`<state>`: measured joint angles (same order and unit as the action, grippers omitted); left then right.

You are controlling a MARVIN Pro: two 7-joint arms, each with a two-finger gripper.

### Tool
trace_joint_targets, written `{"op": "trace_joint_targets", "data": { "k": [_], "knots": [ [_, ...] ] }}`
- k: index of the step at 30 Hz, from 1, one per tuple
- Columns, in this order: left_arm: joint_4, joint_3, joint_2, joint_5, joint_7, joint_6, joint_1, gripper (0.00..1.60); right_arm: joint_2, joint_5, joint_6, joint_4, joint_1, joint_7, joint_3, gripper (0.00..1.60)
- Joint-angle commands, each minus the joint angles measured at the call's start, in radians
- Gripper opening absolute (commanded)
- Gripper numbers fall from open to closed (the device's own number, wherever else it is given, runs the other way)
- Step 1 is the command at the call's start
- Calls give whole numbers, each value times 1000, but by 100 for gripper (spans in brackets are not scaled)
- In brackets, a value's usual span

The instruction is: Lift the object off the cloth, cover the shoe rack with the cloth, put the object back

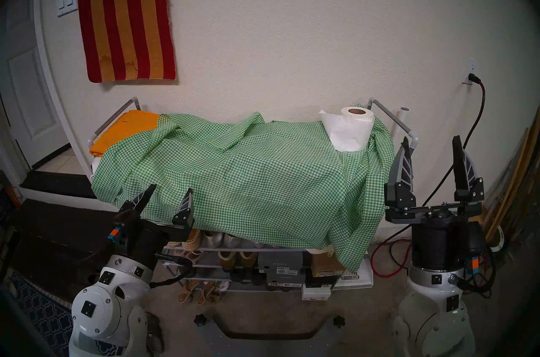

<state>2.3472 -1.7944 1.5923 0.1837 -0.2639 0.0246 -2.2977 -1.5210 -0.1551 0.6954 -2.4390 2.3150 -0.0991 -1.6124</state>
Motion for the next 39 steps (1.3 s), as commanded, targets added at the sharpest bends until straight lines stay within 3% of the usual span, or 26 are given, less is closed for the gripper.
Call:
{"op": "trace_joint_targets", "data": {
  "k": [1,13,14,26,39],
  "knots": [
    [0,-1,0,0,1,0,0,160,42,-26,-1,-4,-113,20,-71,160],
    [0,-1,1,0,-1,0,0,160,146,-57,-71,-4,-271,75,-224,160],
    [0,-1,1,0,-2,0,0,160,195,-72,-119,-4,-349,116,-255,160],
    [0,-1,1,0,-2,0,0,160,221,-83,-147,-4,-353,139,-278,160],
    [0,-1,1,0,-4,0,0,160,341,-107,-302,-4,-502,258,-342,160]
  ]
}}
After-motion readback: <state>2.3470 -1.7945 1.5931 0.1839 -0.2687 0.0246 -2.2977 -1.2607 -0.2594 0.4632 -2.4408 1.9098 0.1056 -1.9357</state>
